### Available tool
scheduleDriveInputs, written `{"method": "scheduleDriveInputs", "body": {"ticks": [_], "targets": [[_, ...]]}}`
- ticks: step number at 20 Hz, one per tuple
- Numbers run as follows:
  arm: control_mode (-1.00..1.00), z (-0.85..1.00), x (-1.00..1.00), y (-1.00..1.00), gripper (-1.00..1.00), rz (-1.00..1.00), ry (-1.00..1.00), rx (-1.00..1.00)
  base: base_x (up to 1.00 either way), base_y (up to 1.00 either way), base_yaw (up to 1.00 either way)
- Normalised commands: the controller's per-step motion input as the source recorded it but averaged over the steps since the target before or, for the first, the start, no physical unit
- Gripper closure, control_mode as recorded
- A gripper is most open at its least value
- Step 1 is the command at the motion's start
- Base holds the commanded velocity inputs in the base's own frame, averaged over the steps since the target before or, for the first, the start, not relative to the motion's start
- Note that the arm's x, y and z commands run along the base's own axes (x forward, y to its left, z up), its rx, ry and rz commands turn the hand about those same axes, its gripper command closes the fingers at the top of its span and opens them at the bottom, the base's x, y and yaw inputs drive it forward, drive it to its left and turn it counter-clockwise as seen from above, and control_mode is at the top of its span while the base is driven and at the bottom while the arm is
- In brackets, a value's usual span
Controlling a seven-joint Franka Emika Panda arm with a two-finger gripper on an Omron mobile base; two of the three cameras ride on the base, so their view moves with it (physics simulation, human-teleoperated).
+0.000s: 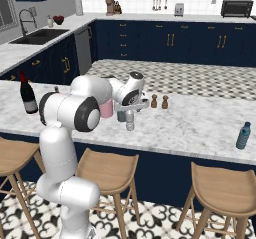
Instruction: Move the plastic bottles in the middle to the plastics group, and the glass bottles in the middle to the glass group.
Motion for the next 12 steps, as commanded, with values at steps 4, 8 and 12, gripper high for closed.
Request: {"method": "scheduleDriveInputs", "body": {"ticks": [4, 8, 12], "targets": [[-1.0, 0.0, 0.0, 0.01, 1.0, 0.0, 0.0, 0.0, 0.0, 0.0, 0.0], [-1.0, 0.0, -0.03, 0.0, 1.0, 0.0, 0.0, 0.0, 0.0, 0.0, 0.0], [-1.0, 0.0, -0.16, 0.0, 1.0, 0.0, 0.0, 0.0, 0.0, 0.0, 0.0]]}}
